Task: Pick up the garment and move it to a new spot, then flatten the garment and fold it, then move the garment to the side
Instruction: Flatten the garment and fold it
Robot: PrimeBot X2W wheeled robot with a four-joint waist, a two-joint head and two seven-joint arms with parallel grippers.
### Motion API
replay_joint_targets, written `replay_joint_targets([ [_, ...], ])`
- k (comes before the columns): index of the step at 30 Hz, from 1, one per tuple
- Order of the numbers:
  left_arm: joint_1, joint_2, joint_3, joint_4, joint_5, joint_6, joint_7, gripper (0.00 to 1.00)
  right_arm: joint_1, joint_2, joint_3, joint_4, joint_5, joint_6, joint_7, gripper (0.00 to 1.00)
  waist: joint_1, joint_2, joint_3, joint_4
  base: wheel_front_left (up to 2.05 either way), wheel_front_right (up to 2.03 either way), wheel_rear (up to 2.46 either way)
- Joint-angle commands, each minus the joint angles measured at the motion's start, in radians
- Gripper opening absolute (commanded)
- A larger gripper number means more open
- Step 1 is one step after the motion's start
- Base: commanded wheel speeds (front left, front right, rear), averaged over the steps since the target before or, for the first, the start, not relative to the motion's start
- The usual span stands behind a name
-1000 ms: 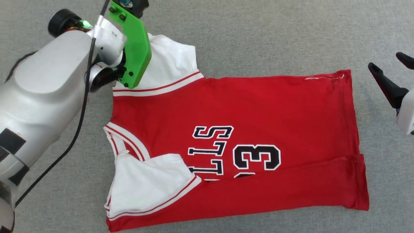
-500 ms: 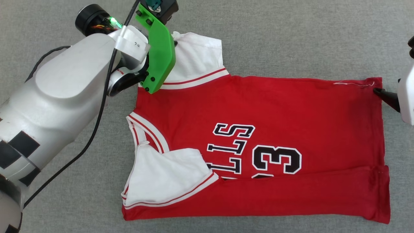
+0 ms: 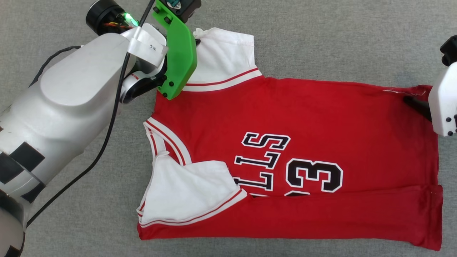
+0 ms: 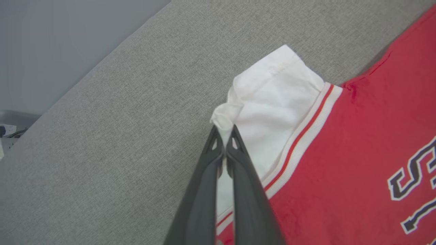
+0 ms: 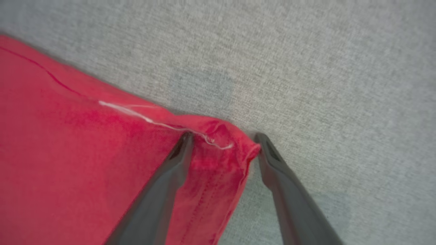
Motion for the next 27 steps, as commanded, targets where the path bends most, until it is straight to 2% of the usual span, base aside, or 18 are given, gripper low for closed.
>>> replay_joint_targets([
  [1, -0.001, 0.0, 0.001, 0.005, 0.01, -0.003, -0.009, 0.0, 0.03, 0.028, 0.041, 0.035, 0.009, 0.0, -0.017, 0.0, 0.0, 0.0, -0.012, -0.004, 0.0, 0.0, 0.0],
  [9, 0.06, 0.02, 0.0, 0.007, -0.01, -0.003, -0.045, 0.0, 0.032, 0.011, 0.037, 0.04, 0.057, 0.0, -0.195, 0.0, 0.0, 0.0, -0.103, -0.017, 0.0, 0.0, 0.0],
  [18, 0.183, 0.098, -0.001, -0.074, -0.012, -0.001, -0.093, 0.0, 0.125, 0.0, 0.058, 0.007, 0.098, 0.0, -0.326, 0.0, 0.0, 0.0, -0.225, -0.019, 0.0, 0.0, 0.0],
  [22, 0.255, 0.131, -0.001, -0.129, -0.021, 0.018, -0.106, 0.0, 0.191, -0.019, 0.062, -0.012, 0.115, 0.0, -0.358, 0.0, 0.0, 0.0, -0.277, -0.01, 0.0, 0.0, 0.0],
  [27, 0.359, 0.189, -0.001, -0.217, -0.033, 0.062, -0.123, 0.0, 0.288, -0.043, 0.053, -0.041, 0.136, 0.0, -0.403, 0.0, 0.0, 0.0, -0.339, -0.001, 0.0, 0.0, 0.0],
])
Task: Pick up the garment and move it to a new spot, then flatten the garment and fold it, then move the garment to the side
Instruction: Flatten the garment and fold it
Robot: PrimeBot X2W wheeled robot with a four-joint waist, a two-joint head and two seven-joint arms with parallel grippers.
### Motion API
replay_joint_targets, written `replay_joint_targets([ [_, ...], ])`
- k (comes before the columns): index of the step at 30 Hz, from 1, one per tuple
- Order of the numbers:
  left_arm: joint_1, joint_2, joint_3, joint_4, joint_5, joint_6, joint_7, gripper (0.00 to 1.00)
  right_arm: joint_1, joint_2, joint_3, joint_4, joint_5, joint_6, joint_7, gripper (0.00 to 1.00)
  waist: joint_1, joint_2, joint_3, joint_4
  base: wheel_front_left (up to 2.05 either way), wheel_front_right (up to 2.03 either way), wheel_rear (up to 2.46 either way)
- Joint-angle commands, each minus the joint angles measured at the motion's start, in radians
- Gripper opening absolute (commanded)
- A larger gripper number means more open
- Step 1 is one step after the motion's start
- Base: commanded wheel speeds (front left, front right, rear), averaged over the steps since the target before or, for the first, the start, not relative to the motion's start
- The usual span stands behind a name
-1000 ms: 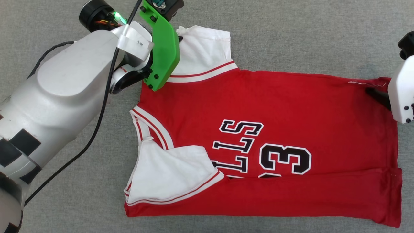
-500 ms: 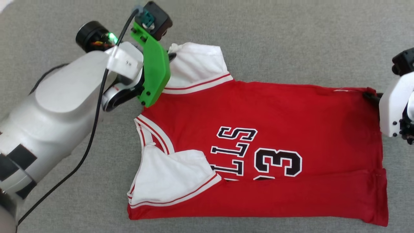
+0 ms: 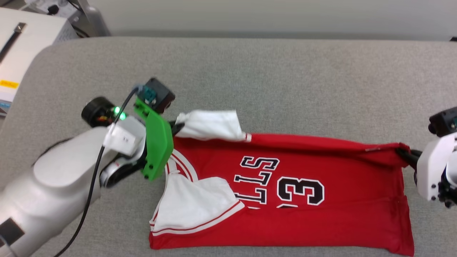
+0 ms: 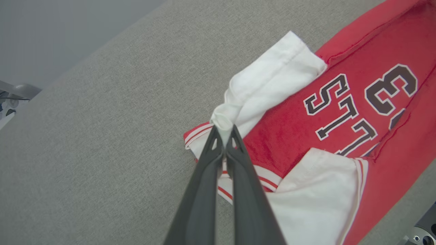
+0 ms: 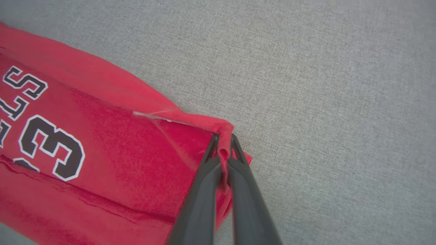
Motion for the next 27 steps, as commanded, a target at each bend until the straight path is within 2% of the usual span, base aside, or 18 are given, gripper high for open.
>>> replay_joint_targets([
  [1, 0.043, 0.022, 0.002, -0.022, -0.006, 0.016, -0.01, 0.0, 0.035, -0.005, -0.005, -0.01, 0.011, 0.0, -0.016, 0.0, 0.0001, -0.0001, -0.059, 0.011, 0.0, 0.0, 0.0],
  [6, 0.158, 0.086, 0.002, -0.12, -0.011, 0.071, -0.011, 0.0, 0.135, -0.009, -0.013, -0.038, 0.027, 0.0, -0.037, 0.0, 0.0001, -0.0001, -0.101, 0.017, 0.0, 0.0, 0.0],
  [13, 0.316, 0.123, 0.002, -0.206, -0.024, 0.123, -0.018, 0.0, 0.266, -0.009, -0.051, -0.06, 0.044, 0.0, -0.049, 0.0, 0.0001, -0.0001, -0.127, 0.031, 0.0, 0.0, 0.0],
  [18, 0.414, 0.126, 0.002, -0.227, -0.038, 0.142, -0.027, 0.0, 0.354, -0.004, -0.086, -0.075, 0.051, 0.0, -0.044, 0.0, 0.0001, -0.0001, -0.119, 0.033, 0.0, 0.0, 0.0],
  [25, 0.474, 0.085, 0.002, -0.173, -0.054, 0.144, -0.048, 0.0, 0.406, 0.043, -0.113, -0.053, 0.035, 0.0, -0.023, 0.0, 0.0001, -0.0001, -0.09, 0.027, 0.0, 0.0, 0.0],
  [26, 0.478, 0.076, 0.004, -0.158, -0.056, 0.146, -0.057, 0.0, 0.407, 0.052, -0.115, -0.047, 0.029, 0.0, -0.023, 0.23, 0.0001, -0.0001, -0.087, 0.026, 0.0, 0.0, 0.0],
  [27, 0.481, 0.07, 0.008, -0.147, -0.057, 0.15, -0.068, 0.18, 0.407, 0.06, -0.117, -0.042, 0.026, 0.0, -0.025, 0.8, 0.0001, -0.0001, -0.085, 0.024, 0.0, 0.0, 0.0],
])
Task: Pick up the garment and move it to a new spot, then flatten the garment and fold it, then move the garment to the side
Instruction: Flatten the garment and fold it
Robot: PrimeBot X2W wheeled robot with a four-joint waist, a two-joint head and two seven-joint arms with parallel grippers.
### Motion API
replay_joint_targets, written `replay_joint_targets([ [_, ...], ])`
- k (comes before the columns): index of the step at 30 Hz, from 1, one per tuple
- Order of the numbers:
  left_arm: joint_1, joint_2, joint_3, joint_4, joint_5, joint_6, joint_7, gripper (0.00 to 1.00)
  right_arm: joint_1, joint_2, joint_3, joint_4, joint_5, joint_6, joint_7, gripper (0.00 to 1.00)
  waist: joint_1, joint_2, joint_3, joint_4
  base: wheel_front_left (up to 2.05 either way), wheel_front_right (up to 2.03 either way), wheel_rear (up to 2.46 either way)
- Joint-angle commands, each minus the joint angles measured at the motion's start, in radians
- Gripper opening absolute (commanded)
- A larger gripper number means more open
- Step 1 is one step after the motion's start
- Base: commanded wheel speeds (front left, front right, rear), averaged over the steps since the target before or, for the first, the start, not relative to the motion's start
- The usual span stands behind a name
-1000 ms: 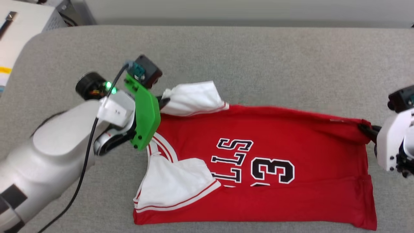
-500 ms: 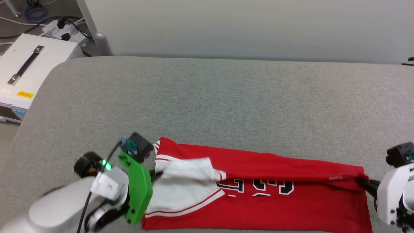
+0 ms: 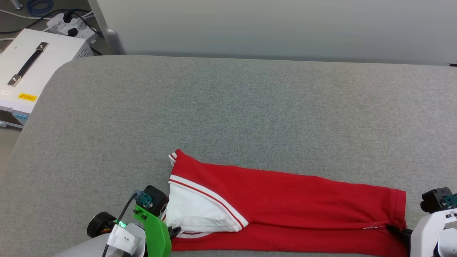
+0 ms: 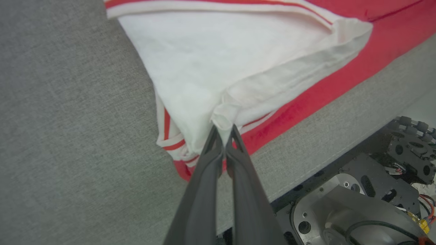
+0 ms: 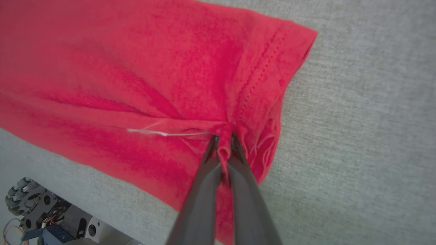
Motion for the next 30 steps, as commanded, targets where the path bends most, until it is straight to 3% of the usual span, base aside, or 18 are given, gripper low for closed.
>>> replay_joint_targets([
  [1, 0.017, -0.01, 0.01, 0.016, -0.003, 0.01, -0.019, 1.0, 0.014, 0.011, -0.004, 0.009, -0.011, 0.0, -0.003, 1.0, 0.0001, 0.0, 0.005, -0.005, 0.0, 0.0, 0.0],
  [6, 0.045, -0.015, 0.044, 0.028, 0.001, 0.044, -0.117, 1.0, 0.025, 0.021, -0.032, -0.029, -0.019, 0.0, -0.039, 1.0, 0.0001, 0.0, -0.016, -0.019, 0.0, 0.0, 0.0],
  [13, 0.117, 0.004, 0.124, 0.002, 0.001, 0.144, -0.31, 1.0, 0.109, -0.009, -0.132, -0.194, -0.013, 0.0, -0.064, 1.0, 0.0001, 0.0, -0.066, -0.026, 0.0, 0.0, 0.0],
  [20, 0.163, -0.007, 0.209, -0.016, 0.043, 0.261, -0.465, 1.0, 0.167, -0.016, -0.295, -0.331, -0.058, 0.0, -0.022, 1.0, 0.0001, 0.0, -0.087, -0.012, 0.0, 0.0, 0.0],
  [23, 0.181, -0.021, 0.263, -0.023, 0.095, 0.309, -0.483, 1.0, 0.181, -0.014, -0.367, -0.356, -0.077, 0.0, 0.014, 1.0, 0.0001, 0.0, -0.087, -0.001, 0.0, 0.0, 0.0],
  [26, 0.219, -0.055, 0.379, -0.057, 0.185, 0.35, -0.486, 1.0, 0.193, -0.009, -0.441, -0.354, -0.086, 0.0, 0.069, 1.0, 0.0001, 0.0, -0.082, 0.011, 0.0, 0.0, 0.0],
  [30, 0.307, -0.107, 0.534, -0.093, 0.329, 0.373, -0.486, 1.0, 0.198, 0.016, -0.517, -0.307, -0.061, 0.0, 0.178, 1.0, 0.0001, 0.0, -0.066, 0.026, 0.0, 0.0, 0.0],
])
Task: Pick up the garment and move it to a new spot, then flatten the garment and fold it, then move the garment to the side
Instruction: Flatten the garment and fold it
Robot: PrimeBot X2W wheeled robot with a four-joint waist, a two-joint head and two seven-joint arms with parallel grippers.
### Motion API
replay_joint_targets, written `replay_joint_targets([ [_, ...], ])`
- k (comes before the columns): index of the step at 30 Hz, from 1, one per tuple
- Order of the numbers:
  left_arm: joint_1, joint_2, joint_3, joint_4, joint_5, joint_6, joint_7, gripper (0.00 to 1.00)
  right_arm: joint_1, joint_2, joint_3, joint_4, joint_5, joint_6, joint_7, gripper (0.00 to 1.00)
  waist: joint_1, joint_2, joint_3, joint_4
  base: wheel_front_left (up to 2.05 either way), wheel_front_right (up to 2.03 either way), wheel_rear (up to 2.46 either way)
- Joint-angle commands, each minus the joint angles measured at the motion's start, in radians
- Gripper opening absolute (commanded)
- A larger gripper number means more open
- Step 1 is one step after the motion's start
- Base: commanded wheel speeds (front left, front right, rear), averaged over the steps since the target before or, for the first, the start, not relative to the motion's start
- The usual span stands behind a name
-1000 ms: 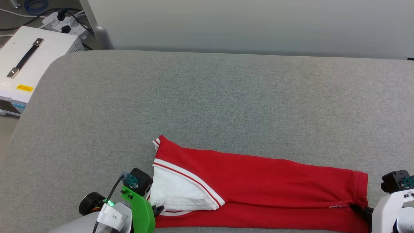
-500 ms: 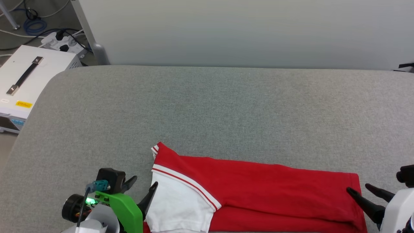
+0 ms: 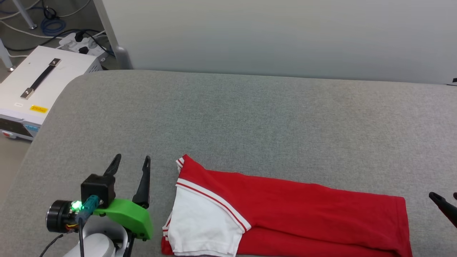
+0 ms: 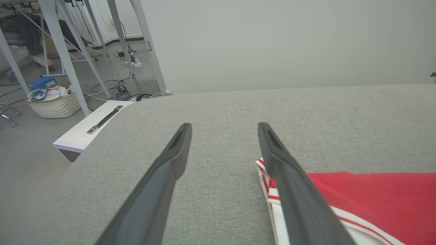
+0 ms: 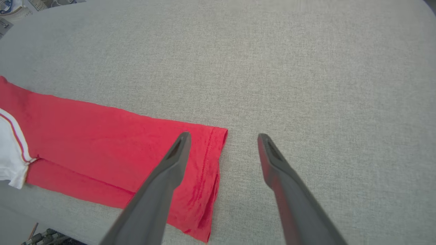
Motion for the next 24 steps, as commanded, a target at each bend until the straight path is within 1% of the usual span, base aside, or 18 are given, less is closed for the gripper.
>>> replay_joint_targets([
  [1, 0.045, -0.022, 0.045, -0.012, 0.048, 0.011, -0.006, 1.0, 0.012, 0.015, -0.016, 0.015, 0.014, -0.001, 0.032, 1.0, 0.0001, 0.0, 0.013, 0.012, 0.0, 0.0, 0.0],
  [5, 0.129, -0.089, 0.185, -0.032, 0.16, 0.0, -0.006, 1.0, 0.009, 0.035, -0.037, 0.059, 0.035, -0.001, 0.142, 1.0, 0.0001, 0.0, 0.033, 0.027, 0.0, 0.0, 0.0],
  [9, 0.188, -0.155, 0.28, -0.038, 0.253, -0.041, -0.006, 1.0, -0.014, 0.06, -0.042, 0.109, 0.045, -0.001, 0.205, 1.0, 0.0001, 0.0, 0.059, 0.044, 0.0, 0.0, 0.0],
  [14, 0.22, -0.245, 0.373, -0.05, 0.356, -0.116, -0.006, 1.0, -0.034, 0.09, -0.026, 0.158, 0.053, -0.001, 0.242, 1.0, 0.0001, 0.0, 0.099, 0.075, 0.0, 0.0, 0.0],
  [15, 0.233, -0.291, 0.417, -0.047, 0.404, -0.157, -0.006, 1.0, -0.045, 0.101, -0.01, 0.179, 0.06, -0.001, 0.247, 1.0, 0.0001, 0.0, 0.12, 0.088, 0.0, 0.0, 0.0],
  [16, 0.238, -0.308, 0.432, -0.043, 0.417, -0.174, -0.006, 1.0, -0.05, 0.105, -0.003, 0.186, 0.065, -0.001, 0.248, 1.0, 0.0001, 0.0, 0.127, 0.093, 0.0, 0.0, 0.0],
  [24, 0.247, -0.411, 0.516, 0.004, 0.512, -0.278, -0.006, 1.0, -0.075, 0.125, 0.099, 0.219, 0.089, -0.001, 0.253, 1.0, 0.0001, 0.0, 0.15, 0.108, 0.0, 0.0, 0.0],
])
